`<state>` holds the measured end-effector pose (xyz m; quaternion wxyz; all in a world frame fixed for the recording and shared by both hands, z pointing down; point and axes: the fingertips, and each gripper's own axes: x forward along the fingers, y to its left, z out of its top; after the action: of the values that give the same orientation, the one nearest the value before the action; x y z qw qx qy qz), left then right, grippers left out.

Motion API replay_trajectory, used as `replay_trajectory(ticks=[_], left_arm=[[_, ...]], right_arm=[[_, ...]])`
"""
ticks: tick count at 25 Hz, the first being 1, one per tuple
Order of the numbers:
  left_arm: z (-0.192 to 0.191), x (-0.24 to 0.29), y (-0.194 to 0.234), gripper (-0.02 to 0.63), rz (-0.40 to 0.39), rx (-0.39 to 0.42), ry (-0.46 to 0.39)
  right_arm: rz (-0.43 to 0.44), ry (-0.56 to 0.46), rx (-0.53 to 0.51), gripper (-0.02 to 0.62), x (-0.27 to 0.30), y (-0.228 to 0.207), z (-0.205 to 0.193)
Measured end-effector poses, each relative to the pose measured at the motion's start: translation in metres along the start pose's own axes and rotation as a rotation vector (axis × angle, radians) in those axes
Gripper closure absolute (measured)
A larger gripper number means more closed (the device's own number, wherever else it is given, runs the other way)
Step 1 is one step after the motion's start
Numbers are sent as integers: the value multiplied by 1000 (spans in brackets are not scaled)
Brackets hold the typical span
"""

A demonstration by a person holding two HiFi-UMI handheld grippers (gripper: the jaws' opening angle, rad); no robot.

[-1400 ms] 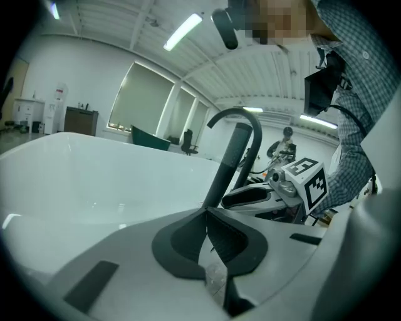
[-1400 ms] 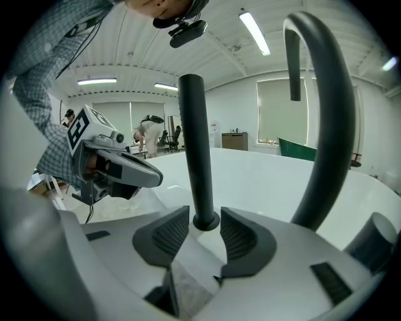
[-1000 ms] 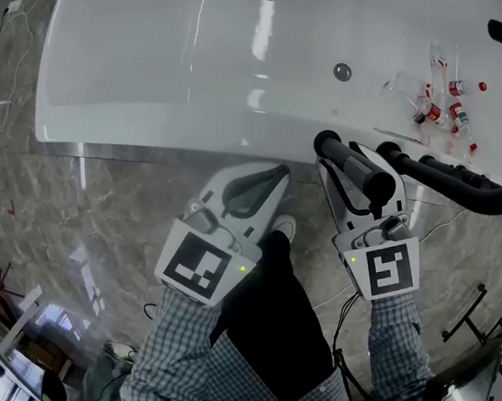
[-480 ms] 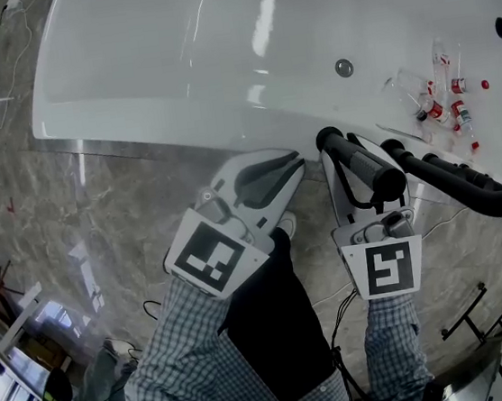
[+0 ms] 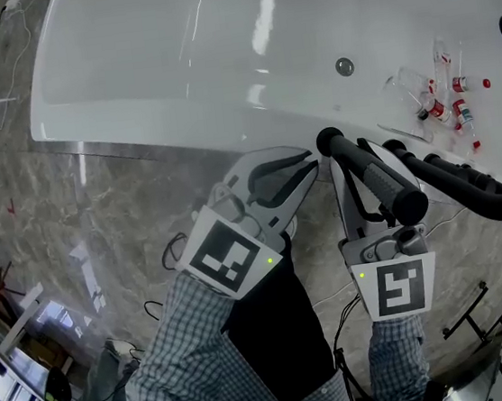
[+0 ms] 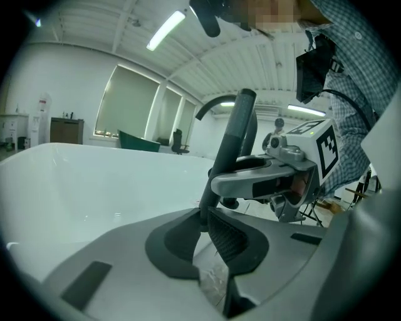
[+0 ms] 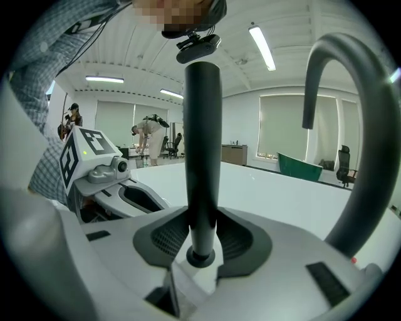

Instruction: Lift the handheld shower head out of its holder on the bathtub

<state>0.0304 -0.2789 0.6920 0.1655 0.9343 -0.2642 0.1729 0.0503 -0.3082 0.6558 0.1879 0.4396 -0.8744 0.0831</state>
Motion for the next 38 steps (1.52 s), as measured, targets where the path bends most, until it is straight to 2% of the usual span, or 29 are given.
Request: replay_trajectory(ticks=[3,12,16,25,38], left_arm=[[1,5,-2,584,-3,28,11],[3,27,-3,483,13,179,25],[6,39,-7,479,5,255,29],[20,50,-21,479,-13,285,-2],[59,38,-33,479,-10,313,-56]], right_arm=[[2,3,-6,460,-3,0,4],[9,8,8,460,-6,-1,11],[16,16,8,460,-9,1,9],[33,24,12,460,-16,3,12],[26,-33,56,460,-35,-4,48]])
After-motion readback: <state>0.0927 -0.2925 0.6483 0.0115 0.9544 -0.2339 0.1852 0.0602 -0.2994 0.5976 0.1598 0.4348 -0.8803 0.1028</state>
